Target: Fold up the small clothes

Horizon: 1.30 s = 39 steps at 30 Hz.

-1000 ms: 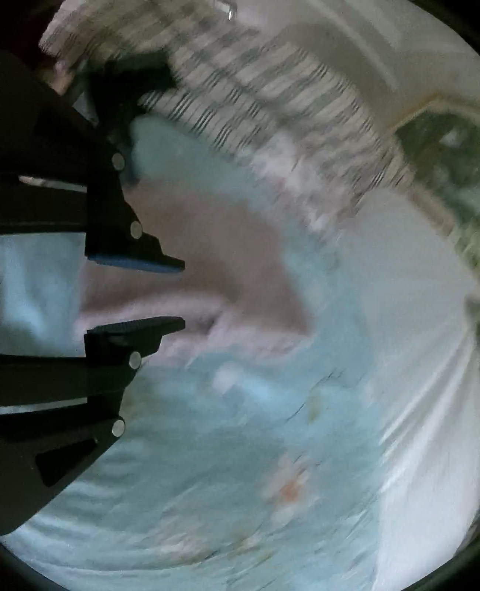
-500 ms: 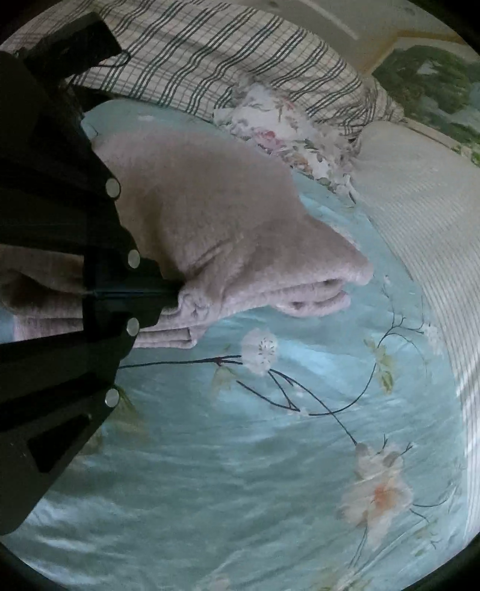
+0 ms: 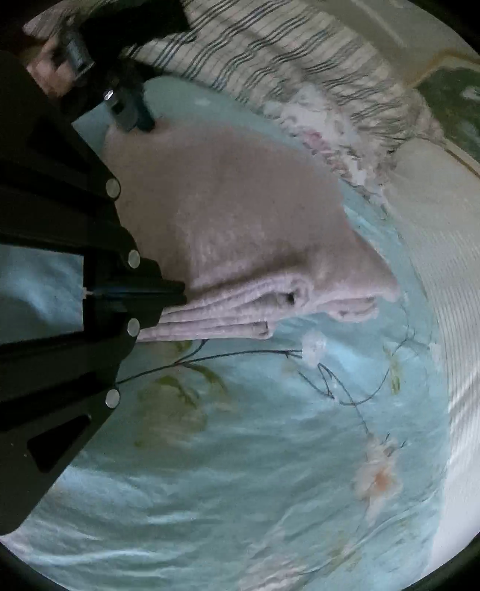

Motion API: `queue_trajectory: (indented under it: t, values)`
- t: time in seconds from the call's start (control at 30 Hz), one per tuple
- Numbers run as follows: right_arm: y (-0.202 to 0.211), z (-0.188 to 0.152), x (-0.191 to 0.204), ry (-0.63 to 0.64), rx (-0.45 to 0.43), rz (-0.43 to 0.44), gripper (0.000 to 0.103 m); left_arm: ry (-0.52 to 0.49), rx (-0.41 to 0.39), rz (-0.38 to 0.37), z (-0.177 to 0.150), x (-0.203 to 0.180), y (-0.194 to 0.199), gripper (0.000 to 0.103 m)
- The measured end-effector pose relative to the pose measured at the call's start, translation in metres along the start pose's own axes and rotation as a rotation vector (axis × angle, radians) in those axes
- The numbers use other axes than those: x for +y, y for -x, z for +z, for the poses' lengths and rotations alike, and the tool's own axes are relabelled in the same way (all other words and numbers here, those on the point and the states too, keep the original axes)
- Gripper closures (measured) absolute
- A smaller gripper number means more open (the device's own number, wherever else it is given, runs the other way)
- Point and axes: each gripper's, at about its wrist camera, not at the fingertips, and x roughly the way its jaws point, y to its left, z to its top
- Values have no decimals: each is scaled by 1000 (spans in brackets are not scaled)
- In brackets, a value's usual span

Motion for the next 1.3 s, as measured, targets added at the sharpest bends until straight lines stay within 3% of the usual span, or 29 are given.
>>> queue_trajectory:
  t: [0.17, 0.37, 0.57, 0.67, 0.73, 0.77, 0.83, 0.93, 1.07, 1.3]
  values:
    - [0, -1, 10, 48, -4, -49, 103, -5, -12, 9, -5, 1, 1, 66]
    - [10, 3, 10, -5, -7, 6, 103, 0, -7, 13, 4, 1, 11, 68]
    - [34, 46, 29, 13, -115, 77, 100, 54, -116, 21, 62, 24, 26, 68]
    - [13, 77, 37, 26, -116, 69, 100, 121, -154, 18, 99, 38, 11, 68]
    - [-11, 96, 35, 6, -96, 60, 100, 156, -139, 11, 118, 47, -8, 69]
    - [-22, 102, 32, 5, -85, 27, 100, 160, -113, 44, 124, 52, -20, 70]
    - [-47, 107, 17, -25, -48, -11, 101, 179, -34, 113, 127, 62, -46, 85]
    - [-57, 106, 3, -60, -47, 16, 103, 192, -31, 105, 126, 69, -56, 86]
    - [-53, 107, 4, -56, -45, 14, 103, 138, -21, 152, 127, 60, -55, 86]
    - [-19, 96, 22, -30, -69, 39, 100, 124, -31, 136, 103, 50, -18, 86]
